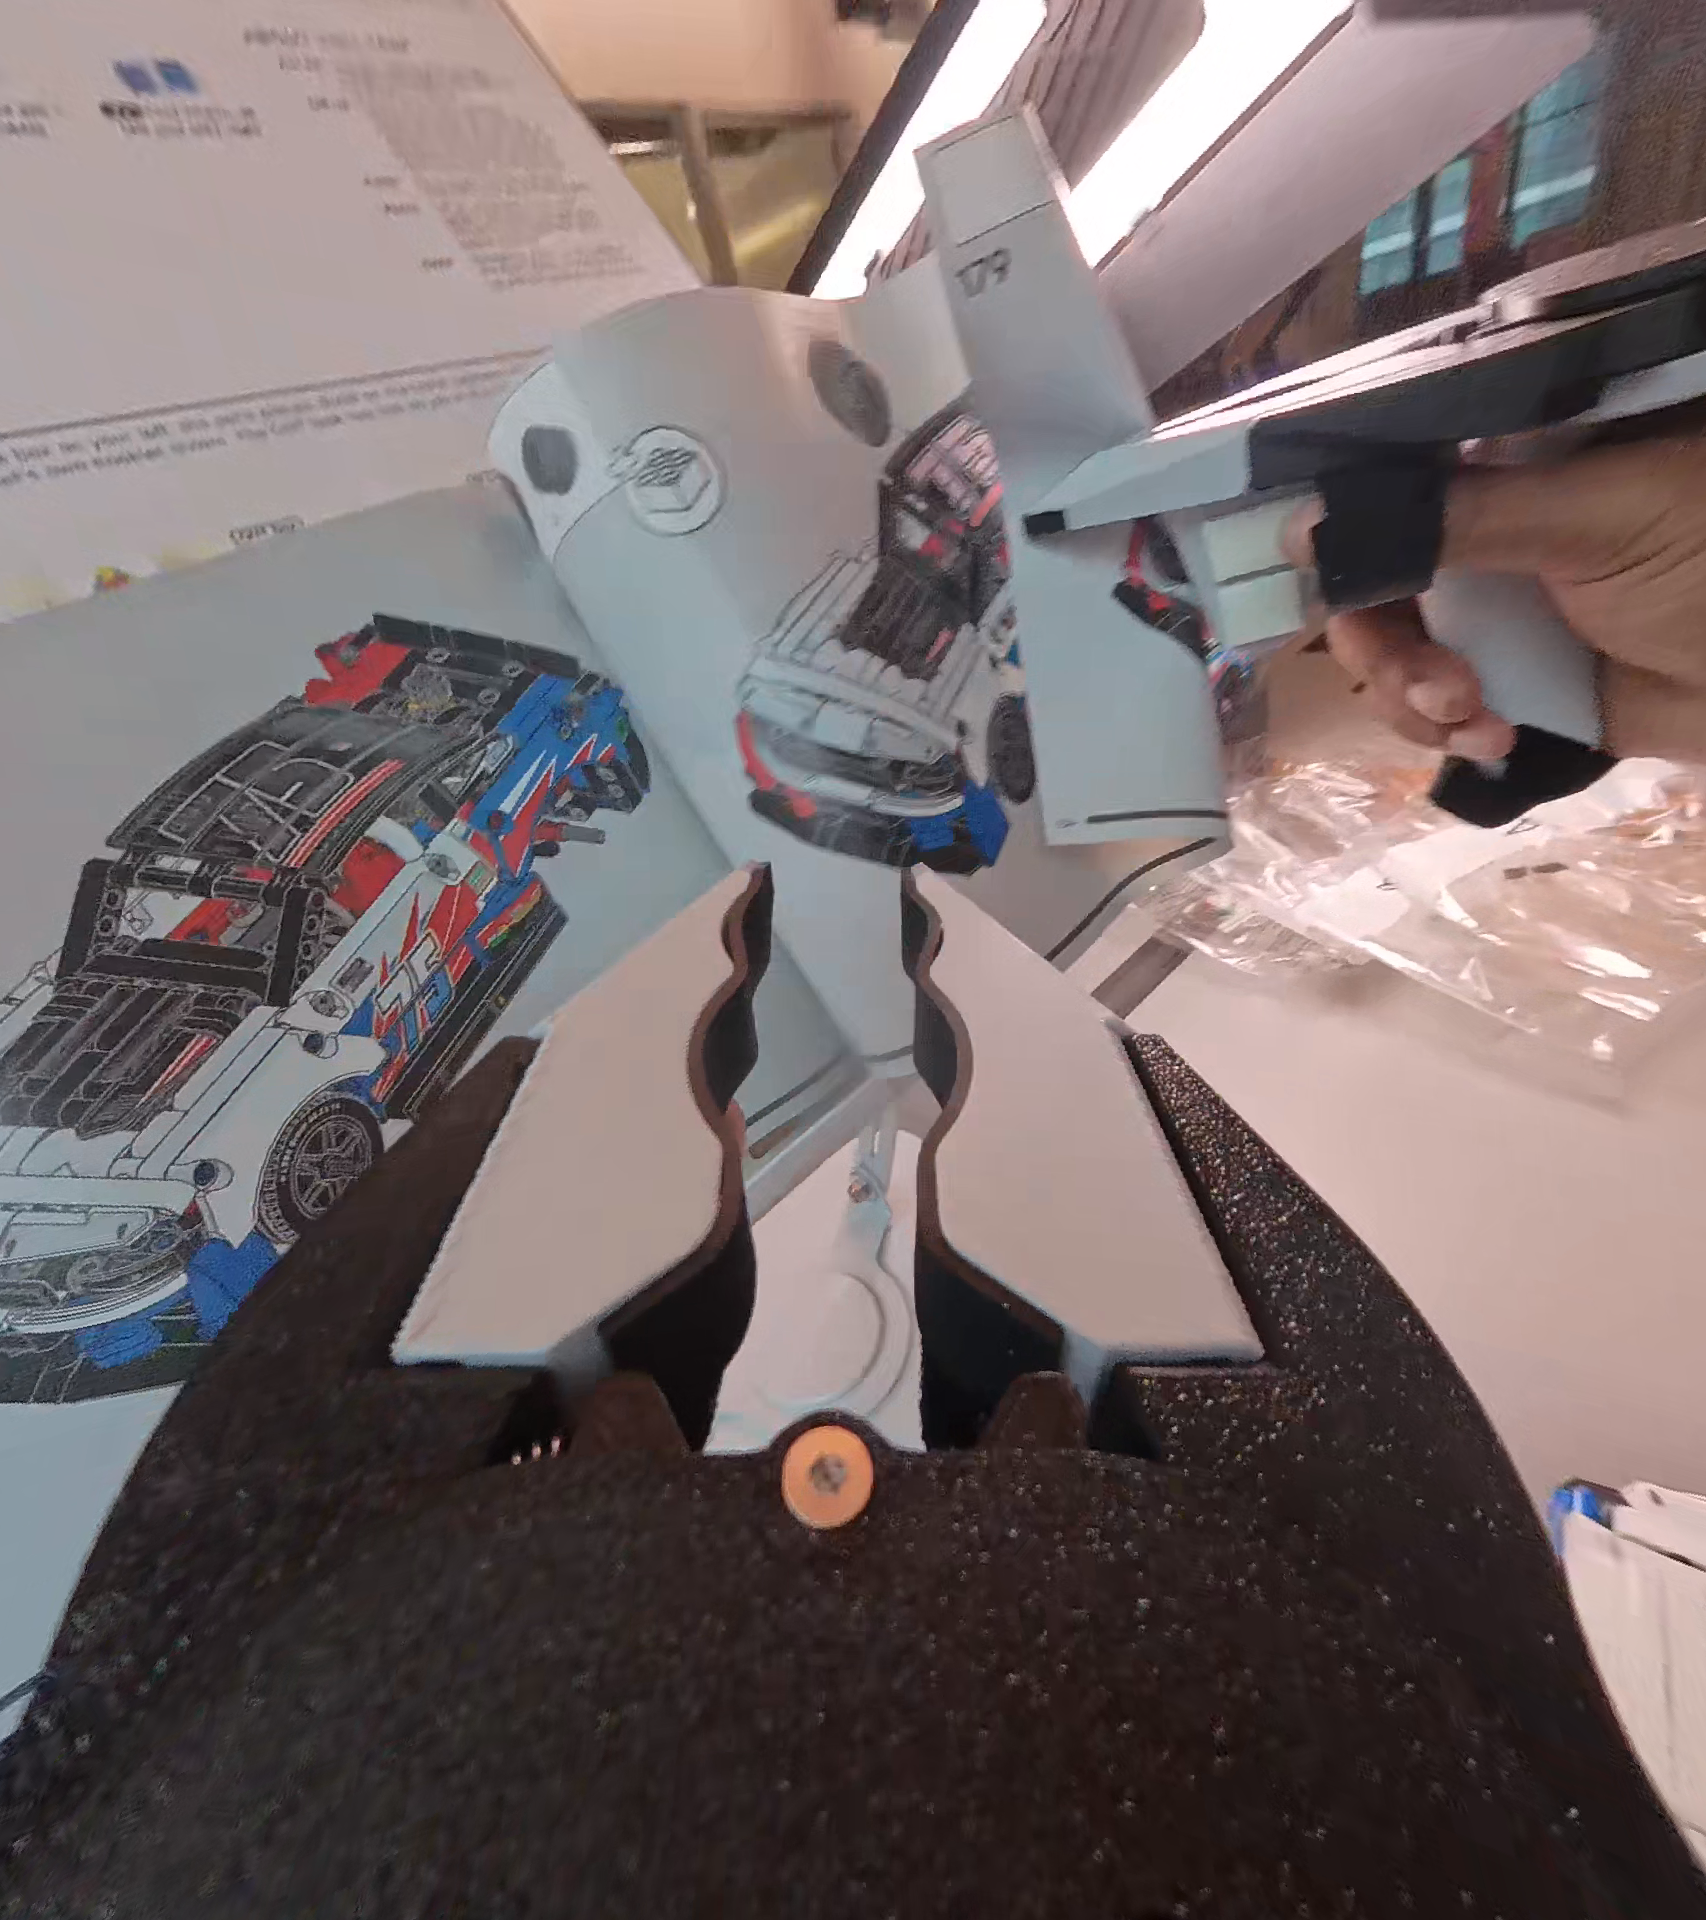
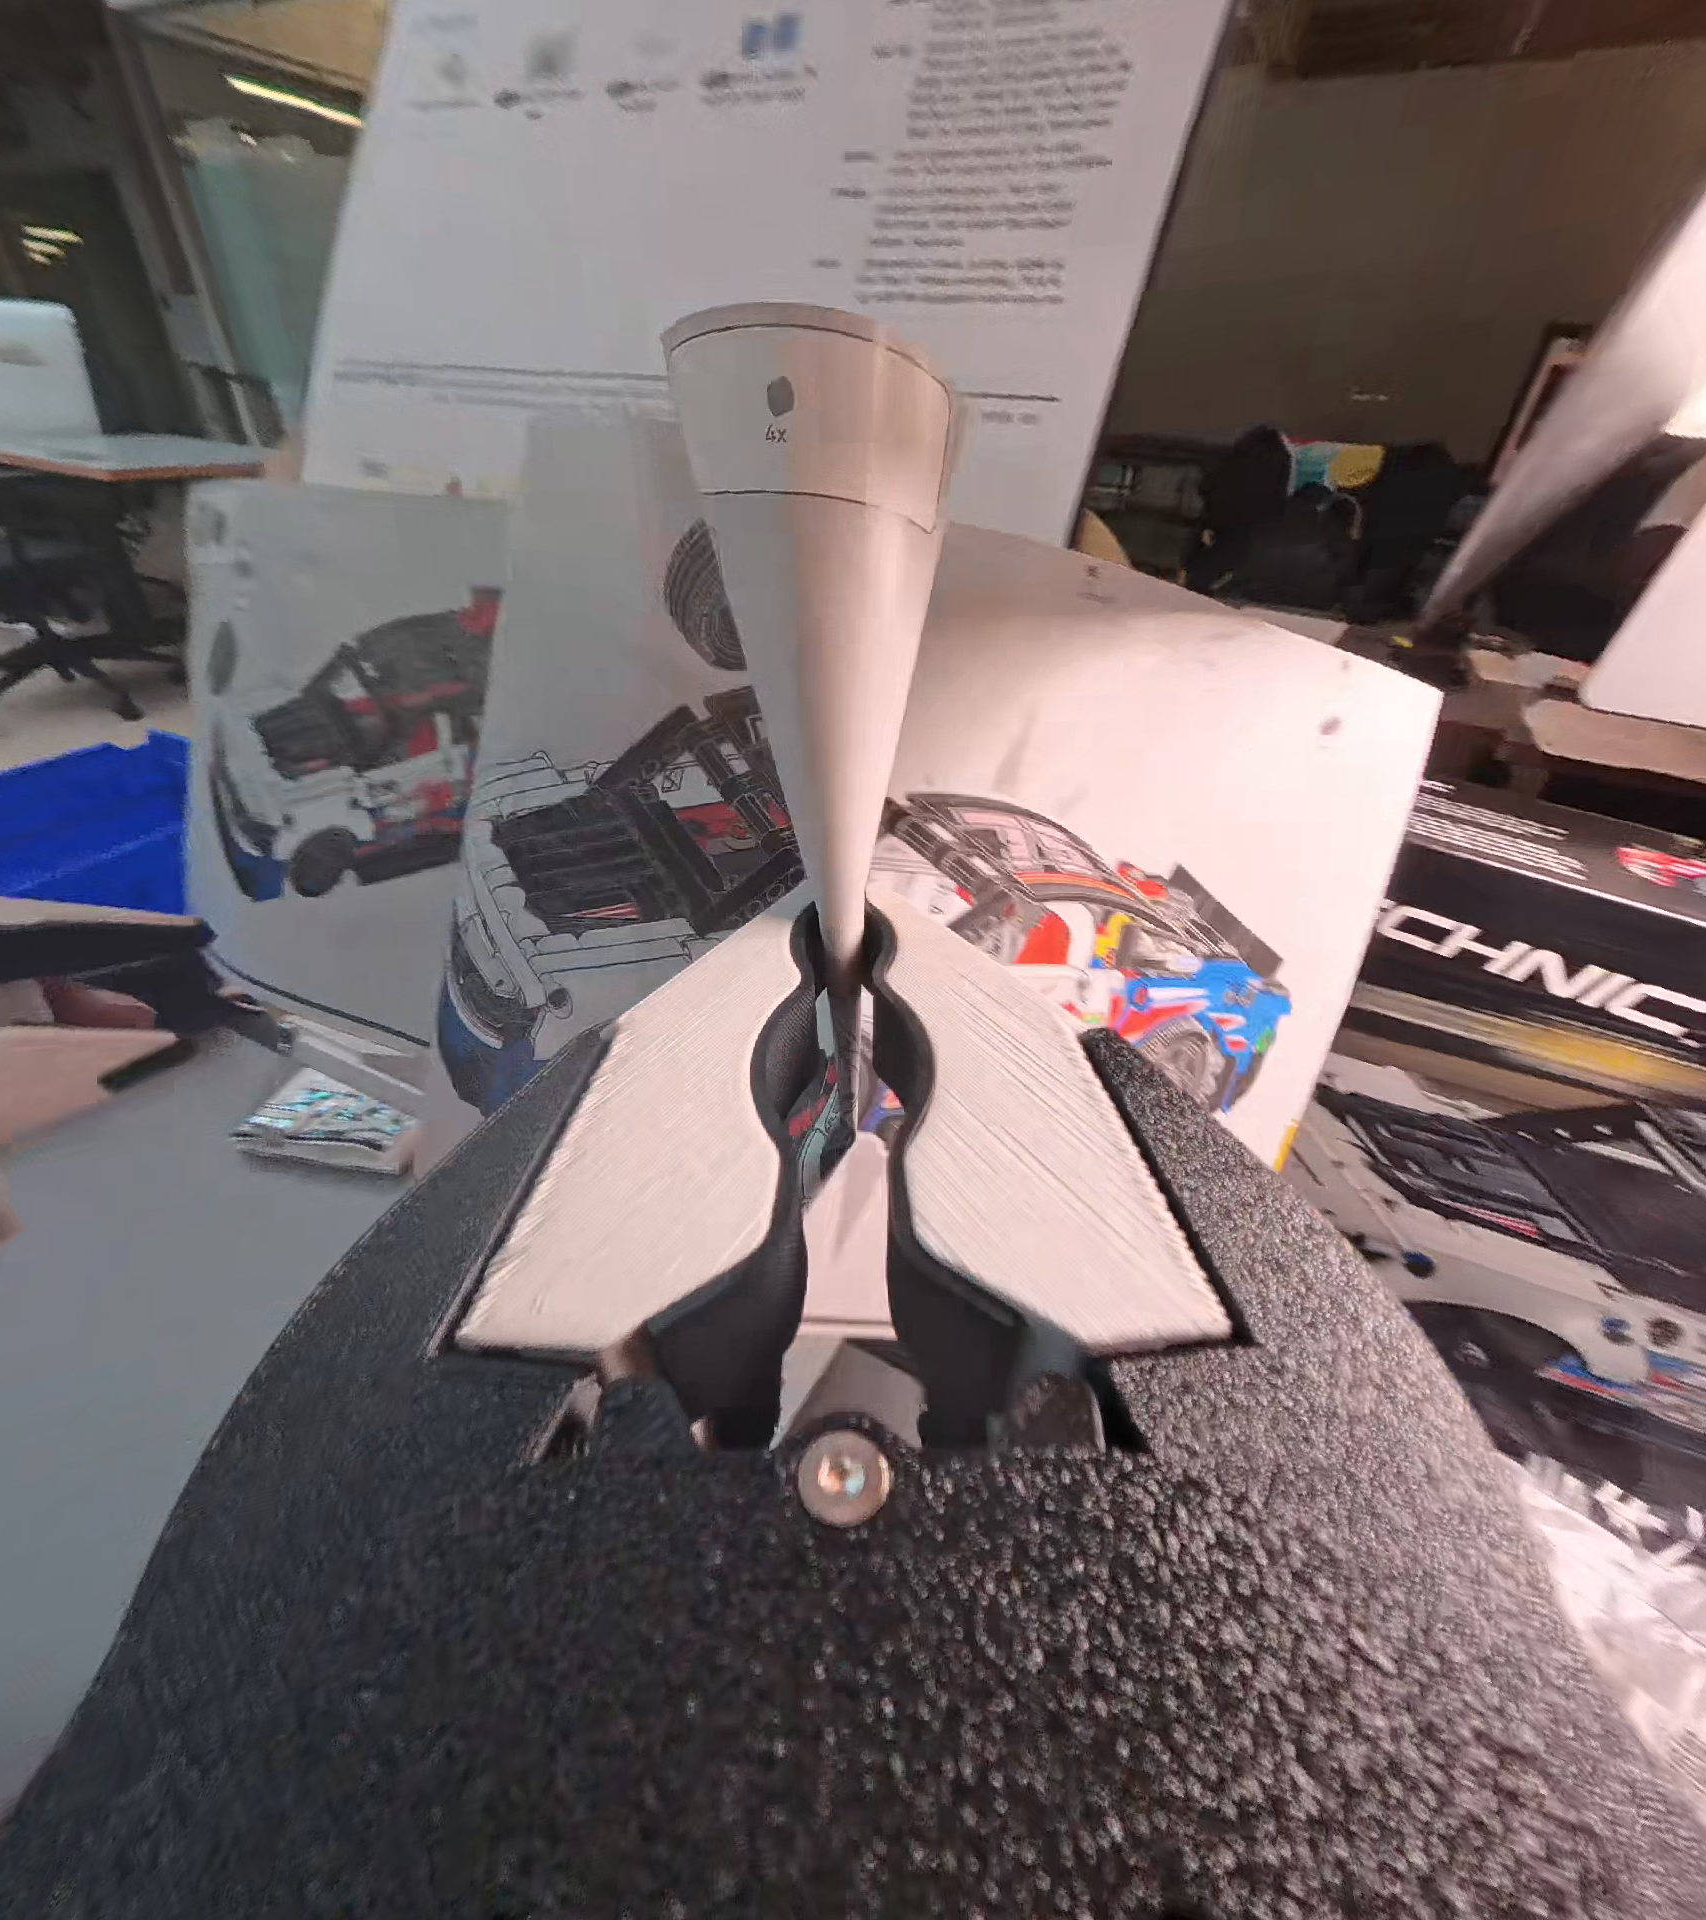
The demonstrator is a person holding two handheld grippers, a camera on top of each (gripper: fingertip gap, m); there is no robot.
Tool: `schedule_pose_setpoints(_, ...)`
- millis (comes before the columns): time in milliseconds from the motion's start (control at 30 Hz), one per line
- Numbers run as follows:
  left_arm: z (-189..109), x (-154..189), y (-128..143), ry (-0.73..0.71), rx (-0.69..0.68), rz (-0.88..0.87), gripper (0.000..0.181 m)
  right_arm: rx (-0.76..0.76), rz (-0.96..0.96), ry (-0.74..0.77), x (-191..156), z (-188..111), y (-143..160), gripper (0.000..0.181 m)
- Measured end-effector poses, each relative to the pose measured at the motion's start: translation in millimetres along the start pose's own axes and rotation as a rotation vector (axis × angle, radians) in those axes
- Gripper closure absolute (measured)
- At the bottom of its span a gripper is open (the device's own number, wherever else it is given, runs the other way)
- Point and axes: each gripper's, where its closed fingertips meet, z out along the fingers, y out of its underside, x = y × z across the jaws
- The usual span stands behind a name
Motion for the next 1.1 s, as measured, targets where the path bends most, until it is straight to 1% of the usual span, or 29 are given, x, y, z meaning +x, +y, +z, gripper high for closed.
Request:
schedule_pose_setpoints(33,9,-6,6,-0.021,-0.039,0.008,0.162,-0.015,-0.010,0.034,14,0,5,0.181)
schedule_pose_setpoints(133,37,-9,25,-0.031,-0.154,0.098,0.169,-0.056,-0.032,0.153,55,1,19,0.177)
schedule_pose_setpoints(167,46,-5,28,-0.020,-0.180,0.119,0.174,-0.085,-0.041,0.193,67,1,26,0.172)
schedule_pose_setpoints(200,54,0,32,-0.003,-0.208,0.132,0.176,-0.109,-0.051,0.243,80,0,32,0.161)
schedule_pose_setpoints(267,69,8,38,0.011,-0.258,0.144,0.178,-0.138,-0.073,0.365,104,-9,39,0.161)
schedule_pose_setpoints(300,75,10,38,0.007,-0.270,0.150,0.181,-0.130,-0.084,0.408,112,-16,40,0.161)
schedule_pose_setpoints(367,83,11,41,-0.012,-0.298,0.158,0.181,-0.097,-0.083,0.434,115,-28,41,0.161)
schedule_pose_setpoints(433,87,11,41,-0.025,-0.306,0.149,0.181,-0.016,-0.111,0.432,103,-43,34,0.161)
schedule_pose_setpoints(467,89,11,42,-0.032,-0.309,0.146,0.181,0.038,-0.125,0.384,87,-46,28,0.162)
schedule_pose_setpoints(533,92,9,44,-0.046,-0.314,0.144,0.181,0.109,-0.134,0.193,37,-45,26,0.166)
schedule_pose_setpoints(567,94,8,45,-0.054,-0.319,0.144,0.181,0.111,-0.139,0.089,10,-42,31,0.168)
schedule_pose_setpoints(600,95,8,46,-0.061,-0.327,0.143,0.181,0.082,-0.151,0.016,-11,-38,43,0.169)
schedule_pose_setpoints(667,98,6,47,-0.074,-0.345,0.146,0.181,-0.004,-0.188,-0.059,-39,-26,74,0.167)
schedule_pose_setpoints(700,99,6,47,-0.078,-0.353,0.147,0.181,-0.042,-0.202,-0.067,-45,-21,91,0.166)
schedule_pose_setpoints(833,101,5,48,-0.080,-0.378,0.170,0.181,-0.225,-0.239,-0.043,-45,-4,167,0.154)
schedule_pose_setpoints(900,102,5,49,-0.084,-0.390,0.194,0.181,-0.285,-0.297,-0.009,-42,5,193,0.153)
schedule_pose_setpoints(967,103,5,51,-0.082,-0.414,0.213,0.181,-0.294,-0.391,0.065,-33,13,200,0.151)
schedule_pose_setpoints(1000,103,5,52,-0.082,-0.424,0.222,0.181,-0.281,-0.446,0.111,-26,14,196,0.163)
schedule_pose_setpoints(1033,104,4,52,-0.079,-0.433,0.226,0.181,-0.258,-0.512,0.153,-20,13,188,0.181)
schedule_pose_setpoints(1100,105,4,54,-0.062,-0.450,0.219,0.181,-0.272,-0.687,0.229,-8,7,176,0.181)
